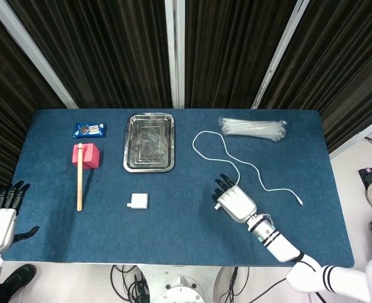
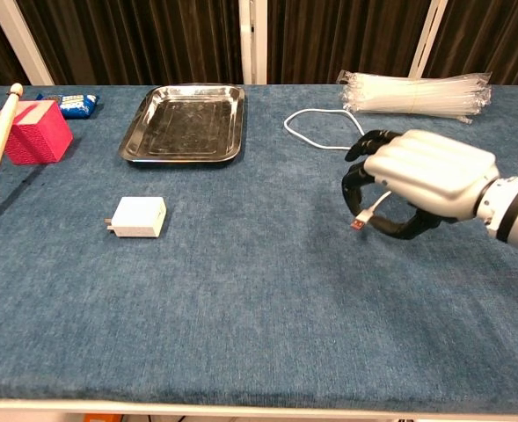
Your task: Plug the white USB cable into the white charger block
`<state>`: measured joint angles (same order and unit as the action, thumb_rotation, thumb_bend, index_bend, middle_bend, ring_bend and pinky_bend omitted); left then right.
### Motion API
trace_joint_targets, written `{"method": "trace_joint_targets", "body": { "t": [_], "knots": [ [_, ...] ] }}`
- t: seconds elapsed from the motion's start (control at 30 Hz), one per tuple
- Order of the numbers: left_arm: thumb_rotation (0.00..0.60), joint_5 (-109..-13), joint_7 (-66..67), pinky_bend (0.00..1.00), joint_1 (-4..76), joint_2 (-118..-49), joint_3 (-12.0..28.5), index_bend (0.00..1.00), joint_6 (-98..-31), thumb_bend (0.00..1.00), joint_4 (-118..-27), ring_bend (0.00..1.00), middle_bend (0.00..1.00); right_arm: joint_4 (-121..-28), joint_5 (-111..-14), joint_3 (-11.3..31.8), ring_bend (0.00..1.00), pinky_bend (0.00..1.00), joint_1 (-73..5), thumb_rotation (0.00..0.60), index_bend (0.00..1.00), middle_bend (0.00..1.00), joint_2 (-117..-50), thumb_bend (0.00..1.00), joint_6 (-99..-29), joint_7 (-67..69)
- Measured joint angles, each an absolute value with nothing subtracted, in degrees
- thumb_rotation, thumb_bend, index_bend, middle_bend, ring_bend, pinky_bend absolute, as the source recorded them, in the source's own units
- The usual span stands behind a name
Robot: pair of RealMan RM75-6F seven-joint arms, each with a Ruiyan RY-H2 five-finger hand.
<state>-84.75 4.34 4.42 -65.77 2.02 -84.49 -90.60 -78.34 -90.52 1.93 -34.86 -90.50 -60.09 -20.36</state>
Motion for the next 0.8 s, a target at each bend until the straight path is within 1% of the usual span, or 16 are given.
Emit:
{"method": "trace_joint_targets", "body": {
  "t": [0.2, 0.37, 0.53, 0.67, 0.8],
  "knots": [
    [0.6, -85.37, 5.27, 0.0, 4.95, -65.44, 1.96, 0.07, -84.11, 0.1, -91.4, 0.0, 0.03, -80.22, -90.08, 2.08, 0.23, 0.1, -34.37, 0.6, 0.52, 0.49, -88.83, 0.4, -61.07, -19.78],
    [0.6, -85.87, 6.37, 0.0, 5.45, -64.94, 2.1, 0.07, -84.0, 0.1, -92.38, 0.0, 0.03, -80.8, -89.97, 1.87, 0.23, 0.1, -34.0, 0.6, 0.52, 0.49, -88.27, 0.41, -61.64, -19.43],
    [0.6, -86.41, 7.55, 0.0, 6.96, -64.33, 2.37, 0.07, -82.43, 0.1, -93.55, 0.0, 0.03, -81.25, -90.13, 1.82, 0.24, 0.11, -33.72, 0.6, 0.52, 0.49, -87.81, 0.41, -62.49, -18.87],
    [0.6, -87.66, 7.61, 0.0, 9.57, -63.72, 2.69, 0.07, -79.43, 0.1, -94.59, 0.0, 0.03, -82.19, -90.36, 2.13, 0.24, 0.11, -33.59, 0.6, 0.52, 0.49, -86.69, 0.41, -63.4, -18.64],
    [0.6, -89.2, 7.51, 0.0, 14.64, -63.14, 3.53, 0.11, -73.45, 0.1, -96.07, 0.01, 0.12, -84.42, -90.58, 3.39, 0.24, 0.11, -33.52, 0.6, 0.52, 0.49, -84.17, 0.41, -65.16, -18.98]
  ]
}}
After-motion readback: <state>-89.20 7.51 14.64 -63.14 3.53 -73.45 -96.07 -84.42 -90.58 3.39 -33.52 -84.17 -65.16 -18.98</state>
